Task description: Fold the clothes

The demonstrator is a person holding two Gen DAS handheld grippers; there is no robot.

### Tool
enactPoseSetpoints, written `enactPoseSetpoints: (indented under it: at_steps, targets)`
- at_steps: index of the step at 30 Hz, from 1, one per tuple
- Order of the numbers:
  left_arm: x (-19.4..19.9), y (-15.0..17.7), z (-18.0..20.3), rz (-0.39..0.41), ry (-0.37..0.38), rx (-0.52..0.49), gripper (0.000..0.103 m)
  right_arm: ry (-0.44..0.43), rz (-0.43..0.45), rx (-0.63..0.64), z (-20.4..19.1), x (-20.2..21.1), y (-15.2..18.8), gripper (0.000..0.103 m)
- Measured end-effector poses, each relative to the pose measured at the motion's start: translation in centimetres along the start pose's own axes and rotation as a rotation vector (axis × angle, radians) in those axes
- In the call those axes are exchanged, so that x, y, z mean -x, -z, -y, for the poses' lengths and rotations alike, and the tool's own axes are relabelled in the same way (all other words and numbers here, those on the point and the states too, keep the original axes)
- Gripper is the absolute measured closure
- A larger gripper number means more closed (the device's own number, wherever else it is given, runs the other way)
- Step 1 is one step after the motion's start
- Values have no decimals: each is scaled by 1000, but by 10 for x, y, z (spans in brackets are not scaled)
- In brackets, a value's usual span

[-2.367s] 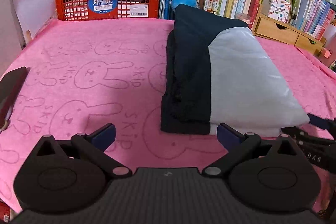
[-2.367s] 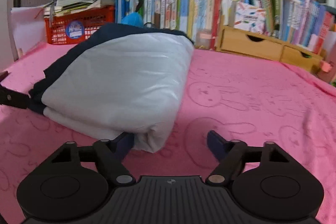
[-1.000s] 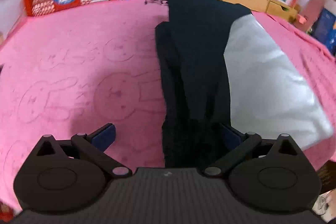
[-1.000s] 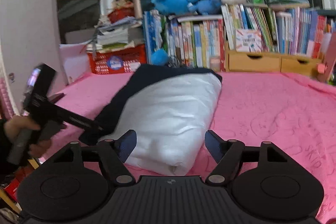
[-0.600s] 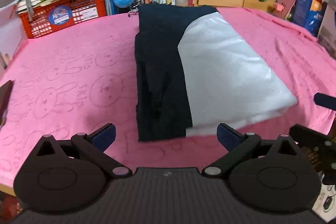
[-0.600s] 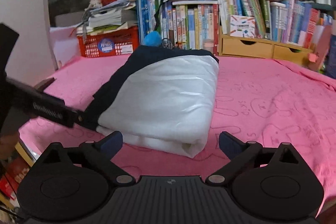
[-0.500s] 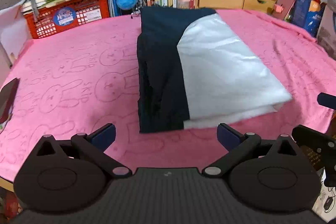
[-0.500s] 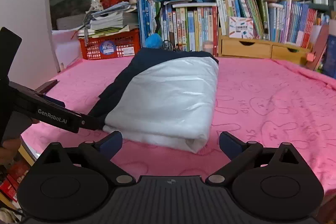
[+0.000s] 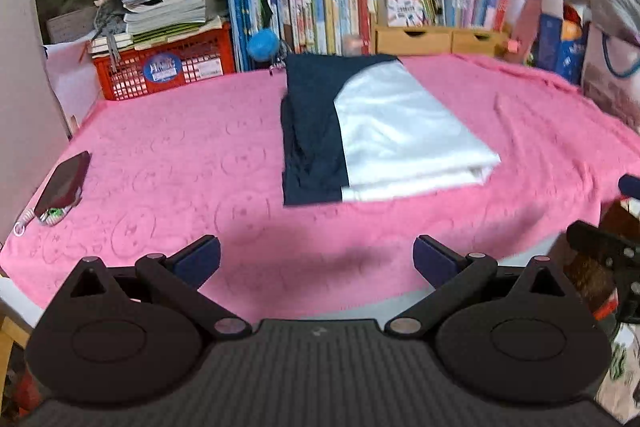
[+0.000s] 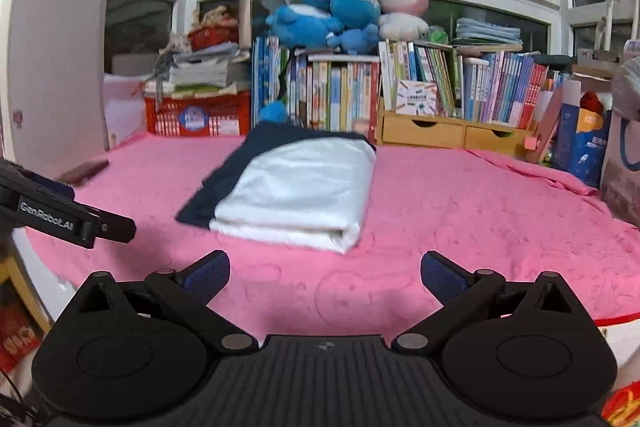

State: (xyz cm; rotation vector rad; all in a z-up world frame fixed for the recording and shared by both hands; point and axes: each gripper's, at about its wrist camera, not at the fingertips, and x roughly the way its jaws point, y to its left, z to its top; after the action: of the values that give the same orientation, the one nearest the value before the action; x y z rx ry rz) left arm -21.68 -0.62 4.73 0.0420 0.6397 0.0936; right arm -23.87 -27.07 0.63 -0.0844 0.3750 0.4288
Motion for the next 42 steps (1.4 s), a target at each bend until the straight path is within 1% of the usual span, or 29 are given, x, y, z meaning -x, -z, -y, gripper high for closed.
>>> enactPoseSetpoints:
  at_steps: [2,4,6,7,9,10,16,17,18,20,21,22,23,24,26,28,30,34,36,37,39,42]
  targets:
    - [-7,-2,1,-11,4,-12,0,-18,-7,1,-1,-8,-3,0]
    - [-15,-3,3,-9,8,-50,0,-5,-31,39,-7,-20,-7,0]
    - [-25,-9,2,-64,-9,-51,0,6,-77,64,-12,-33,-14,0]
    - [-28,-14,0,-87,-1,-45,0,5,-105,73,-14,-40,-18,0]
    - [-26,-21,-5,-92,52,-45,0,-34,-146,109,-17,-47,-29,0]
    - [-26,-26,-6,-97,52,-70,0,-54,-163,128,-18,-50,-33,0]
    - [-26,-49,-6,-106,52,-231,0,-154,-179,275,-19,-59,-50,0]
    - [-29,-51,-5,-101,63,-239,0,-170,-181,300,-19,-60,-53,0]
    - [-35,-51,-6,-93,77,-216,0,-187,-184,324,-19,-61,-56,0]
    - [-54,-48,-6,-67,133,-171,0,-216,-192,367,-19,-66,-61,0]
    - [-70,-48,-1,-109,104,-175,0,-193,-225,340,-15,-79,-56,1]
    - [-78,-48,1,-134,81,-180,0,-133,-253,298,-15,-89,-53,1]
    - [-86,-47,4,-159,59,-186,0,-133,-235,269,-13,-91,-49,1]
    - [-91,-47,4,-160,65,-191,0,-137,-220,240,-12,-93,-46,0]
    - [-100,-49,4,-179,81,-198,0,-195,-244,201,-9,-103,-48,0]
    - [-109,-52,2,-197,78,-191,0,-192,-267,245,-14,-115,-51,0]
    - [-113,-52,1,-211,81,-191,0,-149,-283,285,-15,-128,-54,0]
    - [-122,-53,-1,-238,86,-191,0,-146,-324,285,-12,-149,-52,0]
    - [-127,-54,-2,-252,88,-190,0,-143,-332,297,-10,-152,-50,0]
    - [-129,-54,-2,-255,90,-196,0,-141,-335,303,-10,-154,-49,0]
    - [-131,-54,-3,-237,100,-202,0,-140,-341,304,-9,-156,-48,0]
    - [-126,-53,-1,-192,113,-225,0,-140,-349,293,-5,-158,-46,0]
